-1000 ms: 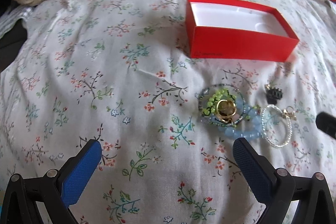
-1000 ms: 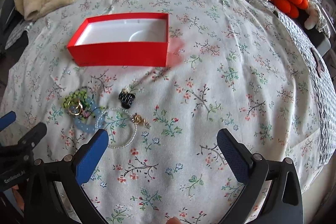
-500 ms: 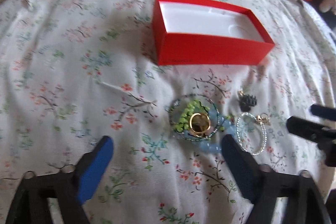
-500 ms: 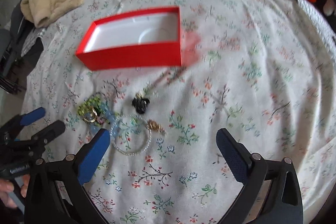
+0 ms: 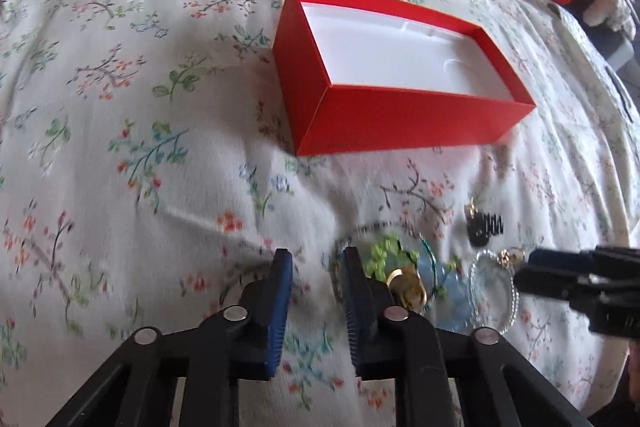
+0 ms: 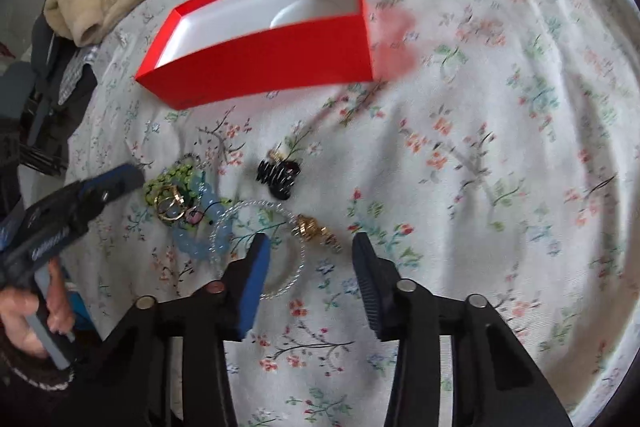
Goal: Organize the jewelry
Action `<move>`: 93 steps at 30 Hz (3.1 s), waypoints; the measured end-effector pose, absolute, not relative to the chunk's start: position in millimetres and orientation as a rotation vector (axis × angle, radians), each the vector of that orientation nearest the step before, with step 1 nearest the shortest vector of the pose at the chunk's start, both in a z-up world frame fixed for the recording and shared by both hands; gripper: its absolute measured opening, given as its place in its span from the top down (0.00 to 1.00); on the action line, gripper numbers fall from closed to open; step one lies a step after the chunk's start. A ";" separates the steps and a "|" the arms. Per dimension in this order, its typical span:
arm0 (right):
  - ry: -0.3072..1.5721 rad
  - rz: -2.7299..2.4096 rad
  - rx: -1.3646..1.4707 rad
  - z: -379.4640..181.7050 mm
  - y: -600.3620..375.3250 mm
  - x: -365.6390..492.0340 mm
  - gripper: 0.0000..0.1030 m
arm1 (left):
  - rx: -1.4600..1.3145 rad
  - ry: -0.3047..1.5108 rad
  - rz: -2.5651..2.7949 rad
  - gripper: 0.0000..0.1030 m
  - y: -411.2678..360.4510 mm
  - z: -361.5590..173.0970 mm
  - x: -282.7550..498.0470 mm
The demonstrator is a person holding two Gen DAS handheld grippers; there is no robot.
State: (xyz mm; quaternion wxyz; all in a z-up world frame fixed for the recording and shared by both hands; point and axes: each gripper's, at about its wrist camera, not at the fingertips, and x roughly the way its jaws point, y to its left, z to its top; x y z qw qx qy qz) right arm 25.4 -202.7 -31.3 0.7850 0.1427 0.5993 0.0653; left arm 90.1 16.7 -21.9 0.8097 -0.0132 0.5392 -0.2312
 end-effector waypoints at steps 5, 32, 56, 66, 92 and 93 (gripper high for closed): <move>1.315 0.178 0.321 -34.4 -199.2 23.2 0.58 | 0.003 1.189 -0.518 0.89 6.4 -34.9 97.4; 1.247 0.012 0.055 -36.3 -200.6 33.6 0.95 | 0.236 1.146 -0.578 0.78 -27.8 -46.4 83.4; 1.214 0.080 0.111 -26.9 -195.9 31.1 0.96 | 0.068 1.074 -0.474 1.00 13.7 -9.6 50.7; 1.160 0.090 0.109 -15.4 -190.9 28.2 0.96 | -0.005 1.082 -0.393 1.00 64.6 -6.5 52.4; 1.238 0.160 0.080 -35.5 -181.9 7.0 0.28 | 0.101 1.047 -0.413 0.14 65.6 -28.0 30.7; 1.242 0.159 0.070 -36.8 -180.2 7.5 0.28 | 0.102 1.053 -0.413 0.14 64.9 -29.9 31.1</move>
